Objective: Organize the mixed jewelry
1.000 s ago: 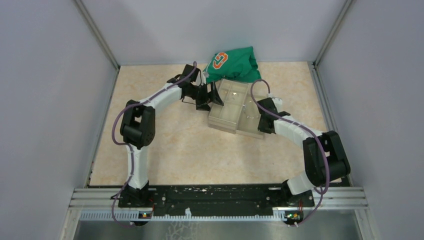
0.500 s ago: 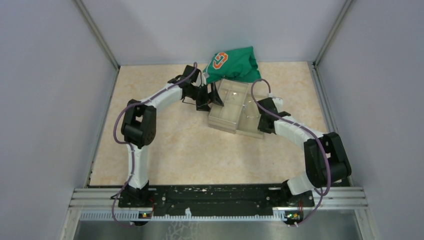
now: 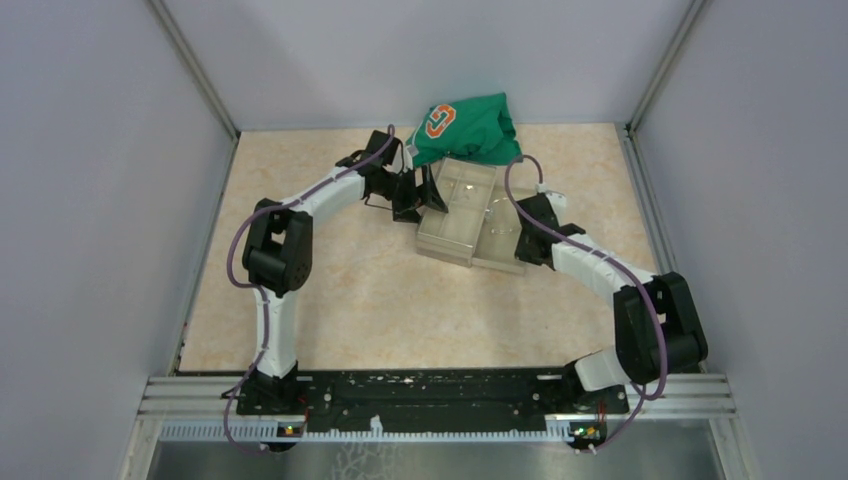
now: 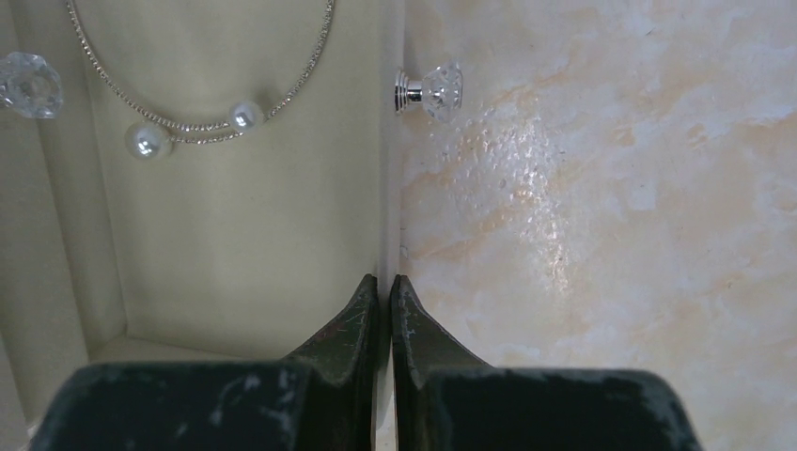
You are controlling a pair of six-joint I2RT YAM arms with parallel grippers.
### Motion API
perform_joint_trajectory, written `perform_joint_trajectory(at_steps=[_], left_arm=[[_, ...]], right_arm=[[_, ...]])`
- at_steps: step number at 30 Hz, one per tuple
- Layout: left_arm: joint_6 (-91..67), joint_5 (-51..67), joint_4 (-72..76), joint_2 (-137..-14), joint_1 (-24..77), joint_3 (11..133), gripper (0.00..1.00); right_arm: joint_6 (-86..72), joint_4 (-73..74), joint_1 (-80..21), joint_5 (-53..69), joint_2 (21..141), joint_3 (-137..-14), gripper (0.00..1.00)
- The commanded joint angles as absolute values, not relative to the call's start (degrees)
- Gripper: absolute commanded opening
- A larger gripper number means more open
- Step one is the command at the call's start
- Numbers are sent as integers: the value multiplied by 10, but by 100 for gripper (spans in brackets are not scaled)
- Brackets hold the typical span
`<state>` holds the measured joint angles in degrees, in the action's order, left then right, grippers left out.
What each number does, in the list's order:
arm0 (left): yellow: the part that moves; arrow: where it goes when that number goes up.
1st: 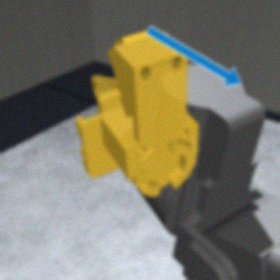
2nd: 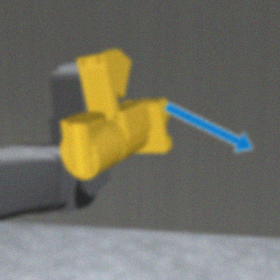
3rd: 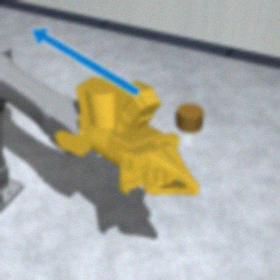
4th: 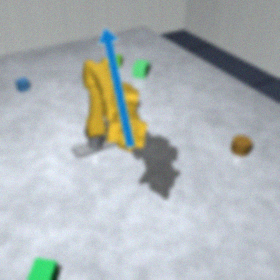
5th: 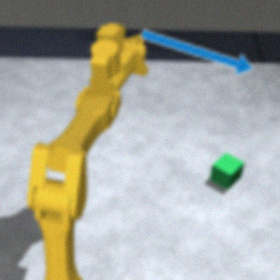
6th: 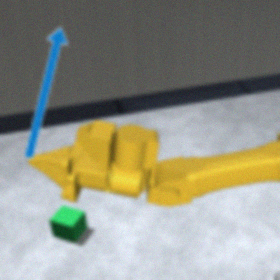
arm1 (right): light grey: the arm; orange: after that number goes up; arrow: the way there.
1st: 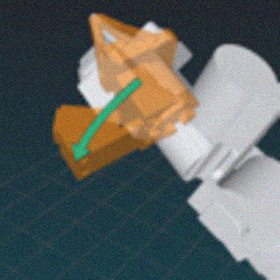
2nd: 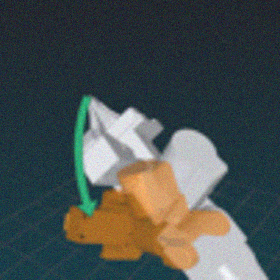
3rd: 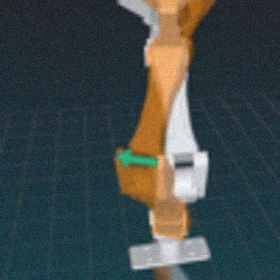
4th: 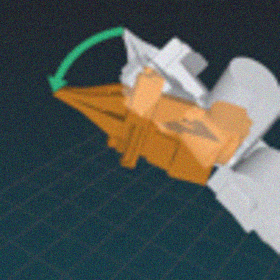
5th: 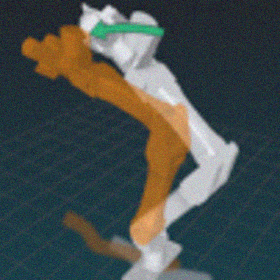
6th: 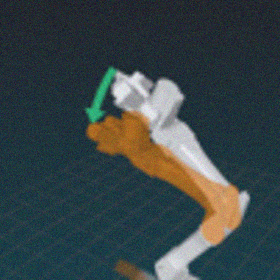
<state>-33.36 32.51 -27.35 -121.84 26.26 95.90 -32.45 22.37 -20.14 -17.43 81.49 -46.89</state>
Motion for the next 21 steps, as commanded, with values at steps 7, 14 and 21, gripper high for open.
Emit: perform_joint_trajectory(at_steps=[7, 14, 21], left_arm=[[-326, 364, -261, -1220, 279, 958, 89], [-328, 364, -257, -1219, 289, 958, 89], [-320, 358, -263, -1217, 289, 960, 89]], right_arm=[[-314, 96, -231, -76, 830, -476, 0], [-318, 59, -264, -62, 864, -489, 0], [-277, 54, -272, -30, 853, -485, 0]])
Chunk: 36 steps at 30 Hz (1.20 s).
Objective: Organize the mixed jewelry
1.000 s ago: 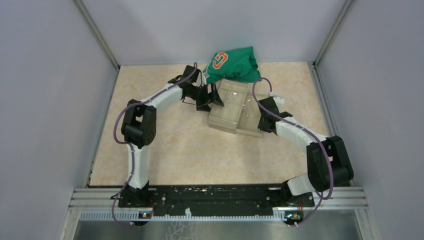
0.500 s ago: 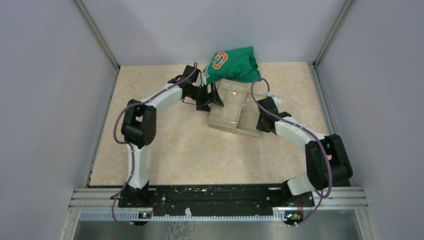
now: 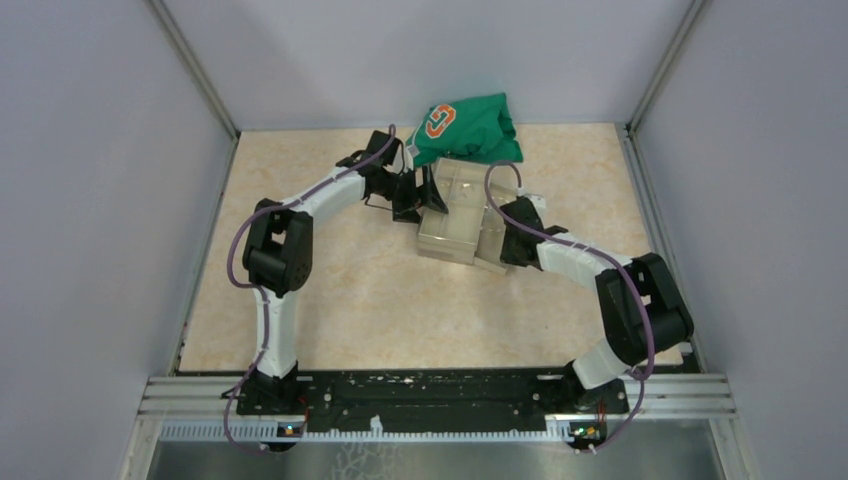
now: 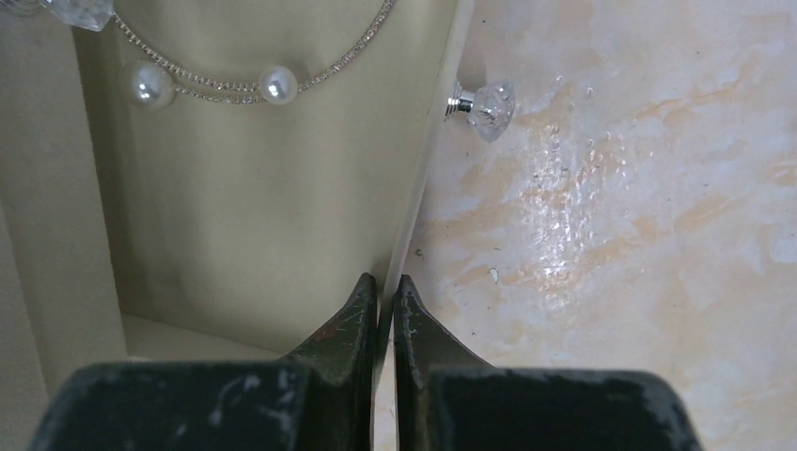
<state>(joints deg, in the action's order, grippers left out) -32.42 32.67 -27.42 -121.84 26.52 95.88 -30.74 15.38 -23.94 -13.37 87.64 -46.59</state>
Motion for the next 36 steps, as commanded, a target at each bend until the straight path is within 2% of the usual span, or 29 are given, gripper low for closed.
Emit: perform_joint_trajectory(at_steps=[1, 16, 36], left_arm=[[-317, 356, -266, -1217, 289, 960, 89], [-287, 351, -291, -1218, 272, 966, 89], [-231, 302, -344, -1207, 259, 961, 88]], right_arm=[[-272, 64, -272, -33, 848, -484, 0], [-236, 170, -271, -96, 731, -422, 0], [-268, 231, -214, -109, 680, -401, 0]])
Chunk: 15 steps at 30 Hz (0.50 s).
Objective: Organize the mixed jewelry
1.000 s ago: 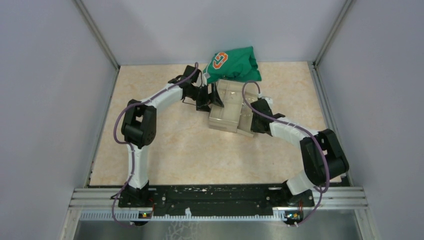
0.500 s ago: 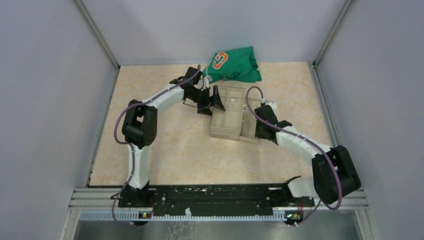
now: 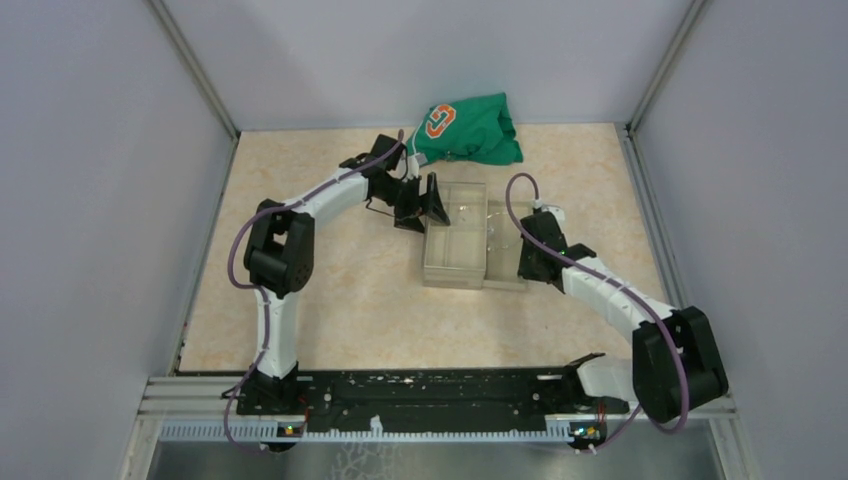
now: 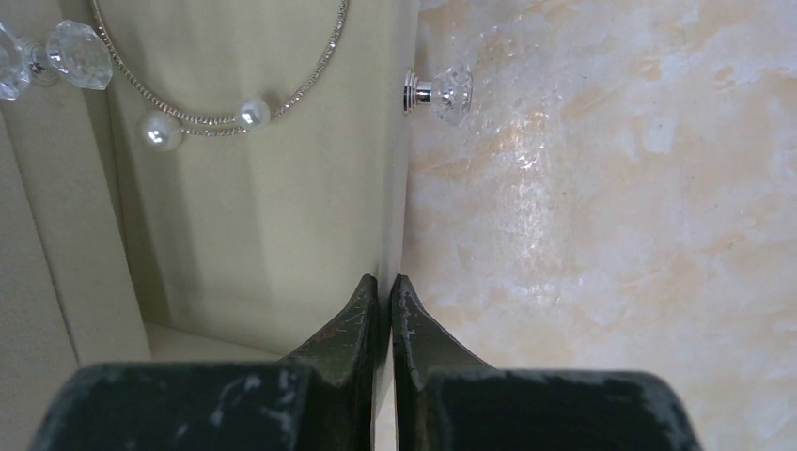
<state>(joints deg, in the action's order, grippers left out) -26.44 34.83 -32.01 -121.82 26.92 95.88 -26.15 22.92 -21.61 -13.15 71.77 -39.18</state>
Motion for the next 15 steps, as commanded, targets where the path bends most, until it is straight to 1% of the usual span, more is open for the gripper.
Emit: perform_joint_trajectory(at_steps=[1, 4, 6, 11, 15], left_arm=[[-228, 299, -346, -1207, 256, 961, 88], [-220, 285, -352, -1208, 244, 964, 85], [-210, 280, -358, -1210, 235, 972, 85], [-178, 259, -396, -1221, 220, 1021, 85], [-163, 276, -409, -1228, 215, 1044, 84]], right_arm=[[-271, 232, -214, -99, 676, -401, 0], [-293, 235, -218, -64, 661, -395, 0], [-310, 237, -235, -64, 655, -394, 0], [-343, 271, -254, -117, 651, -394, 0], [-362, 311, -254, -186, 668, -406, 0]])
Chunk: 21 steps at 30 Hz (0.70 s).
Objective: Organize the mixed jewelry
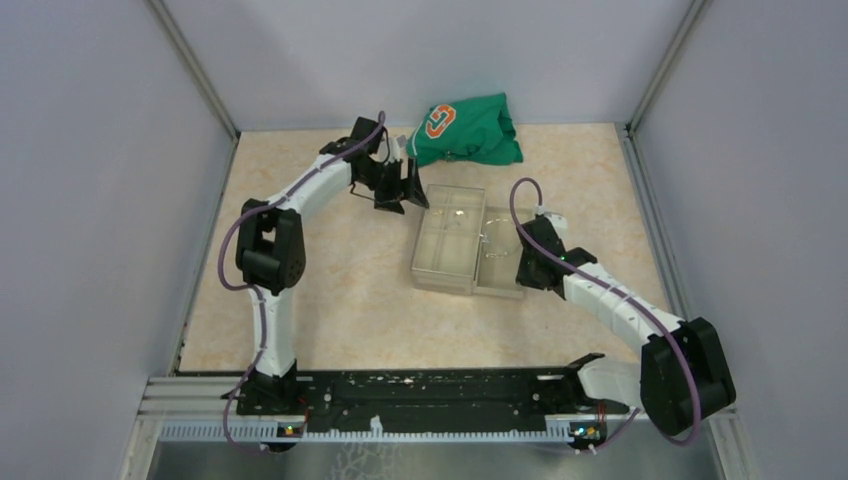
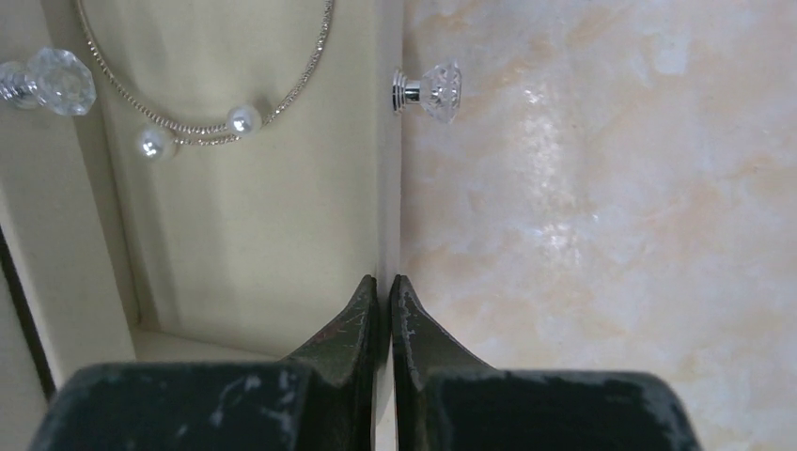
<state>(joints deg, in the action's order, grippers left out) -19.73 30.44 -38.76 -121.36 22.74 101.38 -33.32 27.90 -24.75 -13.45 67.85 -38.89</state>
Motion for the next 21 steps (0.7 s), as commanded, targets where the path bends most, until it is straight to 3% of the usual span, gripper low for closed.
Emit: perform_joint_trajectory(at_steps=[1, 10, 21], left_arm=[[-161, 278, -412, -1231, 215, 1047, 85], [-176, 308, -407, -1221, 216, 1036, 85], [-179, 308, -406, -1177, 217, 1015, 86]], right_arm=[[-361, 316, -254, -195, 676, -411, 0], [-360, 304, -255, -195, 696, -428, 0], [-338, 332, -254, -295, 658, -452, 0]])
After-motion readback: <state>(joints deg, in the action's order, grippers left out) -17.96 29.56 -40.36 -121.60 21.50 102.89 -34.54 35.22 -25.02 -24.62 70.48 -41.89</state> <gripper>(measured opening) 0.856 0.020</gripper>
